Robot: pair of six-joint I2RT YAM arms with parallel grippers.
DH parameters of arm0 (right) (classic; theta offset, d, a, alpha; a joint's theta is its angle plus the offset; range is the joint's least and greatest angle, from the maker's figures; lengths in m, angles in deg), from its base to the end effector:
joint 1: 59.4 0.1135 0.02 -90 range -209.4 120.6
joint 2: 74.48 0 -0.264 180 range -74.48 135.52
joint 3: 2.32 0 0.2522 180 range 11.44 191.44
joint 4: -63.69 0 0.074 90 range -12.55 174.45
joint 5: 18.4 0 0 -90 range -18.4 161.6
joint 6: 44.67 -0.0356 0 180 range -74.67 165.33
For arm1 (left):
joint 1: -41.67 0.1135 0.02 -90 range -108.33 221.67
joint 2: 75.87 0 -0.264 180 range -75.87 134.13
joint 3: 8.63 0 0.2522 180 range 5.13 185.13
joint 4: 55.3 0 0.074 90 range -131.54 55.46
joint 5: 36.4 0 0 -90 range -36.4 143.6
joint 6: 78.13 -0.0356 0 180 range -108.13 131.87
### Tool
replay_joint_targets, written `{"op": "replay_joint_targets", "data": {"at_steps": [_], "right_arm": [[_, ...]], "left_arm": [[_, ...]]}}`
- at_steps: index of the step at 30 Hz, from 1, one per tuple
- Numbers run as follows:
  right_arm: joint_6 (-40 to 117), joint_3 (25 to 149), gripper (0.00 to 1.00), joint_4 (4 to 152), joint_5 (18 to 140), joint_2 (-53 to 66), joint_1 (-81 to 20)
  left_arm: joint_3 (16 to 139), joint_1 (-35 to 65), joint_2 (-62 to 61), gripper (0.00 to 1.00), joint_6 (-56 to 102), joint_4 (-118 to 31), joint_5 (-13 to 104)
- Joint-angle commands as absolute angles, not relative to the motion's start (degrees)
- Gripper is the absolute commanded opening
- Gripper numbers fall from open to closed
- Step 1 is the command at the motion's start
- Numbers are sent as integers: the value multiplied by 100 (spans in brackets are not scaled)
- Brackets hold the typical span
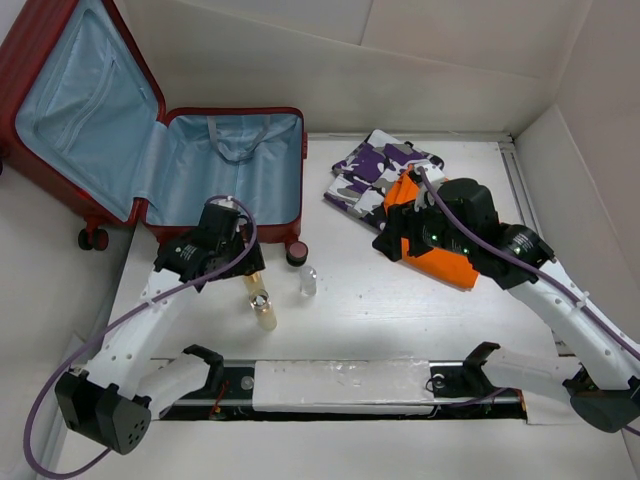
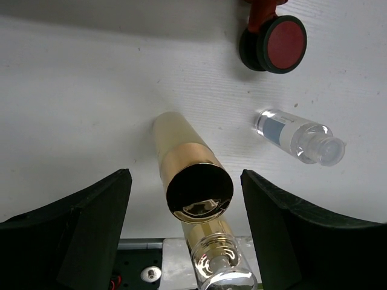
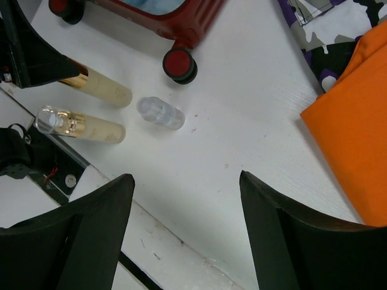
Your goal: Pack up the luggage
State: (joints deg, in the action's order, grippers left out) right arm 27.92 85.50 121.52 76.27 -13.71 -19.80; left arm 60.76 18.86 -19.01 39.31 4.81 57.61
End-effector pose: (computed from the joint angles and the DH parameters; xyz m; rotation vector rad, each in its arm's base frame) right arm 0.1598 0.1359 0.4025 -0.4692 2.1300 0.6695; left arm 0.1814 -0.0736 0.3084 -0.1308 2.4203 -0.3225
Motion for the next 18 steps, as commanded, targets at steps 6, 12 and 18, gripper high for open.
{"op": "replay_joint_targets", "data": {"at_steps": [6, 12, 18], "right_arm": [[2757, 8474, 77, 11805, 7538, -1454, -1923], [2757, 8422, 77, 11805, 7486, -1454, -1923], [2757, 8421, 77, 11805, 7485, -1507, -1923]], "left_arm": [[5848, 1873, -1769, 66, 3771, 153, 5747], [5795, 1873, -1768, 54, 3771, 100, 5685], [5864, 1873, -1716, 30, 3824, 100, 5685]]}}
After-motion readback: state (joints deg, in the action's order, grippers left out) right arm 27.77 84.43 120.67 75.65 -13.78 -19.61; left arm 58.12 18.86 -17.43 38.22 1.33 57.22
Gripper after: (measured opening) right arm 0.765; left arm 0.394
